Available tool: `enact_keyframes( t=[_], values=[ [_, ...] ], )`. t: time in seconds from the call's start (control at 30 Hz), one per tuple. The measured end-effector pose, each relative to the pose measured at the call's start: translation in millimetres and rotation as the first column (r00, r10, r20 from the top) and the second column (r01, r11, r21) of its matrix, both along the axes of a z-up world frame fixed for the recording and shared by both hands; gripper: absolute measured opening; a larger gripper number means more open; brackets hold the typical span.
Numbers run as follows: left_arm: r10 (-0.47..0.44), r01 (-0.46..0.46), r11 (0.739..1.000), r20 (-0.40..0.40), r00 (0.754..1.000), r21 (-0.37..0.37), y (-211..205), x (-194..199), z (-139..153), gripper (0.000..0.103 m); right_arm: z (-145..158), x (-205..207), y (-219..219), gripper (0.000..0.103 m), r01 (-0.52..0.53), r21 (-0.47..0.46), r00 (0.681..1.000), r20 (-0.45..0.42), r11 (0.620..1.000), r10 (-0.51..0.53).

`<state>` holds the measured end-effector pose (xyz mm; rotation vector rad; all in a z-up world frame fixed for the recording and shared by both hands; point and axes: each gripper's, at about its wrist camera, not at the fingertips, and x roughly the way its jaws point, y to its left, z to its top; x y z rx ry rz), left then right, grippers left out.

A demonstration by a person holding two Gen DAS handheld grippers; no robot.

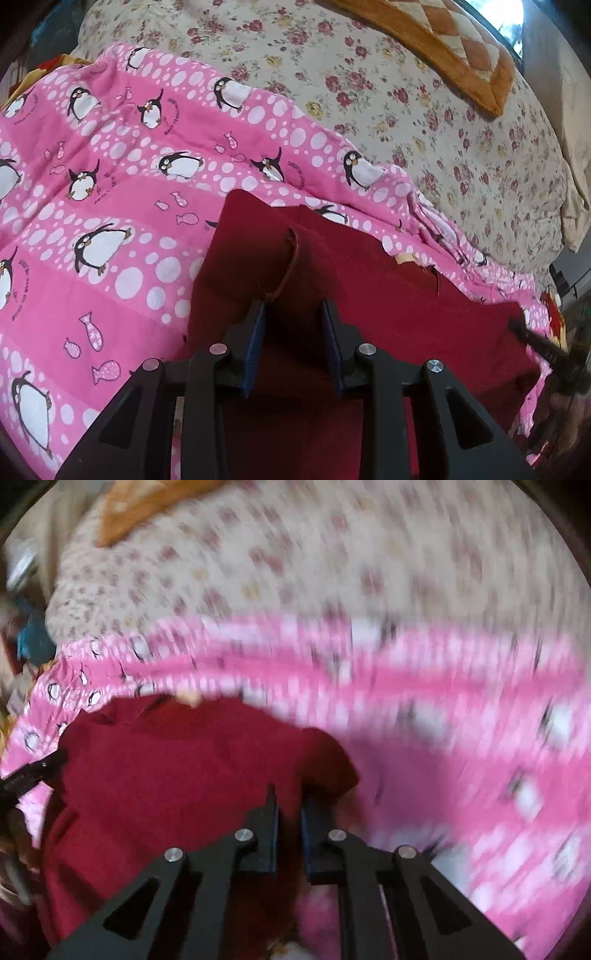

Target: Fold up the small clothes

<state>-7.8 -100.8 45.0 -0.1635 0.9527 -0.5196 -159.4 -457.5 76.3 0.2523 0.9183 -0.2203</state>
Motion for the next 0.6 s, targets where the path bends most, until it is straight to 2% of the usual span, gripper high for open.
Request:
enact_keyframes(
  t=[0.13, 0.17, 0.27, 0.33, 0.4, 0.5, 0.6],
  values=[
    [-0.035, 0.032, 0.996, 0.031, 0.999, 0.086, -16.4, -5.9, -5.1, 0.009, -29.1, 10.6, -13.2, 0.009, 0.027, -0.006, 0.994, -0.108, 1.0, -0.027],
    [-0.039, 0.035, 0.995, 0.039, 0.998, 0.097, -17.5, -7.2, -4.5, 0.009, -33.0, 9.2, -14.0, 0.013, 0.031, -0.011, 0.993, -0.117, 0.999, -0.032],
    [-0.039, 0.036, 0.996, 0.034, 0.999, 0.087, -14.3, -6.6, -4.5, 0.009, -10.4, -4.9, -10.9, 0.036, 0.074, 0.001, 0.996, -0.046, 0.997, -0.073],
    [-0.034, 0.032, 0.997, 0.021, 0.999, 0.073, -12.1, -4.7, -5.8, 0.009, 5.2, -14.5, -4.4, 0.039, 0.051, 0.03, 0.999, -0.008, 0.998, -0.051],
    [-0.034, 0.032, 0.997, 0.023, 0.999, 0.075, -12.7, -5.1, -5.7, 0.009, 13.5, -20.1, 11.2, 0.039, 0.002, 0.03, 1.0, -0.009, 1.0, -0.002],
    [-0.041, 0.037, 0.995, 0.039, 0.998, 0.093, -15.0, -7.4, -6.2, 0.009, 6.0, -31.5, 37.2, 0.038, -0.061, -0.042, 0.994, -0.088, 0.997, 0.058],
    [-0.039, 0.036, 0.996, 0.038, 0.999, 0.086, -13.5, -8.9, -6.1, 0.01, -25.7, -36.9, 45.0, 0.038, -0.071, -0.104, 0.975, -0.216, 0.992, 0.047]
  ],
)
